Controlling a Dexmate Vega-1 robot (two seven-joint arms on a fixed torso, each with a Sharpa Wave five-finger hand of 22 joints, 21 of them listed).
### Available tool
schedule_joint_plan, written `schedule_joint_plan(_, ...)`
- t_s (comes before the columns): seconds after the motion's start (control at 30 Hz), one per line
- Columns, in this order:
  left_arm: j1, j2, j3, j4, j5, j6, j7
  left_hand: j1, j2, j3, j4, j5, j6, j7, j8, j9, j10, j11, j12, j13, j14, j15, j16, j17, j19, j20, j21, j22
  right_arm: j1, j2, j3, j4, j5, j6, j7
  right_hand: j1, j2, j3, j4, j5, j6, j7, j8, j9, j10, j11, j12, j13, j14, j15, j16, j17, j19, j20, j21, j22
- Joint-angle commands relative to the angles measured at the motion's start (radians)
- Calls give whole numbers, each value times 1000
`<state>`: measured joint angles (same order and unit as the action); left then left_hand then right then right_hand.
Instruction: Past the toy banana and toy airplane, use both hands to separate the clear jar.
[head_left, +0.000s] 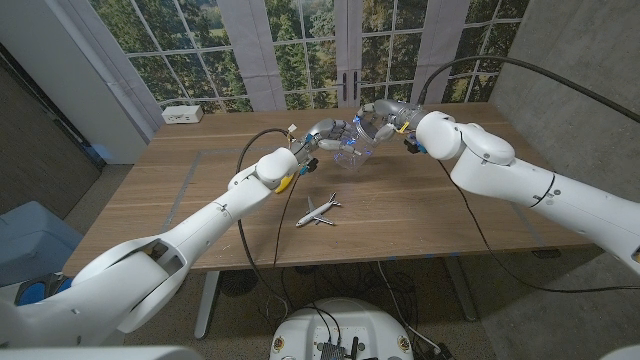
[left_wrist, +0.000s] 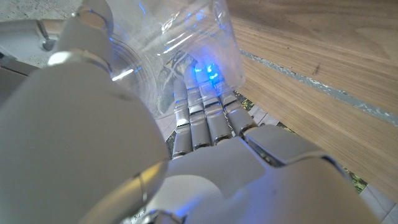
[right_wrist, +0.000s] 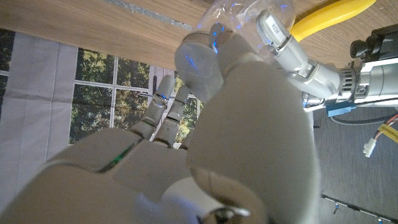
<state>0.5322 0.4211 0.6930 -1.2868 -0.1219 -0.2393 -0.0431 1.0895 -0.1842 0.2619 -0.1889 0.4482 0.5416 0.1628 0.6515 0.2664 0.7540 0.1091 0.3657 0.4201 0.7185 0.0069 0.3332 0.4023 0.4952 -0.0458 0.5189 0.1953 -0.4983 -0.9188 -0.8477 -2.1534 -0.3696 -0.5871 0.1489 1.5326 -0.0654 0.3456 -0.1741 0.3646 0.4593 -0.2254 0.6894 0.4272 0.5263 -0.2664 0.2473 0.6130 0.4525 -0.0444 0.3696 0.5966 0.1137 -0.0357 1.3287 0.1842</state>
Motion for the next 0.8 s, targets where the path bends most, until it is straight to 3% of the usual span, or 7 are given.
schedule_joint_plan(0.03,6,3,-3,-17,-15,11,-4,204,212,25,18,7,424,-211,4,32,424,-298,0,177,79,-250,-1,4,2,1,4,4,-186,3,124,38,-140,251,-229,123,116,-26,5,-5,623,152,103,58,191,67,48,14,46,-190,27,17,1,-173,24,4)
schedule_joint_plan(0.23,9,6,-4,-22,-14,11,-3,204,212,24,18,8,425,-214,4,34,425,-298,-2,178,79,-250,-3,5,3,1,6,4,-237,30,163,70,-213,323,-295,125,113,-42,6,-15,629,151,107,49,229,66,55,17,79,-192,42,21,5,-173,43,5)
schedule_joint_plan(0.3,9,6,-4,-20,-15,8,-4,204,212,24,19,8,425,-212,4,35,425,-298,-2,178,79,-250,-3,5,2,1,6,4,-260,47,193,88,-194,357,-337,127,112,-53,7,-23,625,151,113,56,254,67,59,20,103,-192,53,26,8,-172,58,6)
schedule_joint_plan(0.5,7,5,-3,-16,-16,2,-8,205,212,24,18,9,425,-214,2,36,426,-299,-3,180,79,-250,-5,6,1,1,8,4,-293,88,266,108,-95,402,-333,120,116,-64,12,-30,618,147,114,54,272,68,62,27,131,-191,66,33,10,-168,77,6)
schedule_joint_plan(0.67,5,6,-3,-14,-14,-1,-8,206,212,24,18,9,424,-214,1,37,426,-299,-5,180,79,-250,-6,7,-1,2,10,3,-304,110,286,115,-72,411,-324,113,128,-66,16,-31,599,148,103,41,285,70,65,34,162,-190,78,40,13,-164,92,6)
schedule_joint_plan(0.8,4,4,-5,-9,-15,-6,-6,206,212,23,19,10,424,-214,0,37,427,-298,-6,181,79,-250,-7,8,-1,3,11,3,-317,134,301,111,-72,385,-338,99,135,-67,22,-30,581,143,110,58,287,72,64,41,185,-188,83,44,12,-149,98,2)
